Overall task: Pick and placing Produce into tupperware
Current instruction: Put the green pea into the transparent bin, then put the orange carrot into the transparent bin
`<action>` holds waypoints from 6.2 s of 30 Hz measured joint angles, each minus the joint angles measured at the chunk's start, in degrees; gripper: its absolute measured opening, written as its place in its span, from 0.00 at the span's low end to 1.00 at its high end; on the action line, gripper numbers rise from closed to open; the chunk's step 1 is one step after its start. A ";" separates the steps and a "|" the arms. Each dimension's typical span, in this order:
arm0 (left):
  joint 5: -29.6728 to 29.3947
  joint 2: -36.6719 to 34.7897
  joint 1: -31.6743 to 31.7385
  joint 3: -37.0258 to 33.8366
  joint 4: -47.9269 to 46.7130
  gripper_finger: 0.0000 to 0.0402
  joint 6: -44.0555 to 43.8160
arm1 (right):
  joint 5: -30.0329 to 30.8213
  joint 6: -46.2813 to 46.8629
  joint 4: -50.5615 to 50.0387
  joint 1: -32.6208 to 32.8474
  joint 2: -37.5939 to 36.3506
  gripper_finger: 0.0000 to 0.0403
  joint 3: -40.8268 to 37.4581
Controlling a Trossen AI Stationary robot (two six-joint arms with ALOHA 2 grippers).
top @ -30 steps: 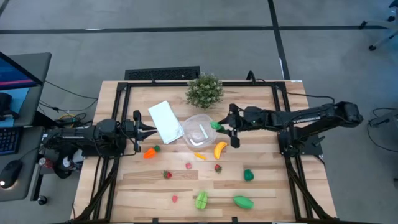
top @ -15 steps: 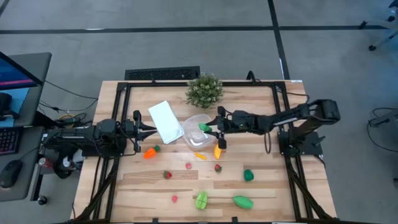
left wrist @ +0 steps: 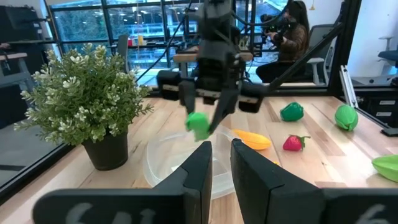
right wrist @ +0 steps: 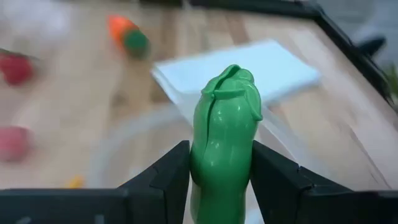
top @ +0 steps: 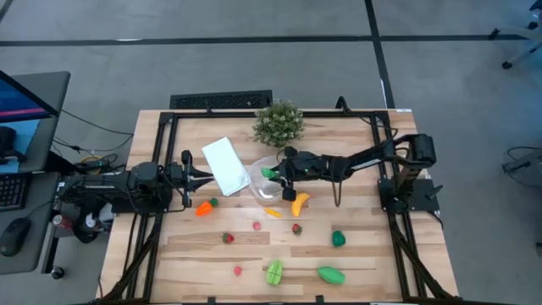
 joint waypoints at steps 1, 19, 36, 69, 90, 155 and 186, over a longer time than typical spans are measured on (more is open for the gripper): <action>0.08 0.00 0.02 0.00 -0.02 0.12 0.00 | 0.54 0.22 -1.39 -0.27 0.03 0.36 0.23; 0.41 0.00 0.02 -0.01 -0.09 0.12 0.50 | 4.82 2.61 -6.22 -1.37 -0.06 0.37 0.77; 0.44 0.00 0.00 0.00 -0.09 0.12 0.68 | 4.80 2.50 -7.96 -1.35 -0.06 0.44 0.75; 4.20 9.53 -7.65 0.77 -2.80 0.12 -14.05 | 4.70 4.57 -38.97 24.12 -34.08 0.43 0.75; -7.11 13.86 -8.13 1.05 -1.54 0.28 -17.74 | 10.85 3.71 -40.14 29.02 -33.79 0.37 0.75; 0.39 44.65 -15.06 26.89 -37.38 0.66 -42.96 | 10.79 3.11 -42.17 29.10 -33.88 0.36 0.75; -8.47 65.26 -22.25 35.23 -46.81 0.66 -50.49 | 10.77 5.24 -43.65 28.99 -33.90 0.36 0.73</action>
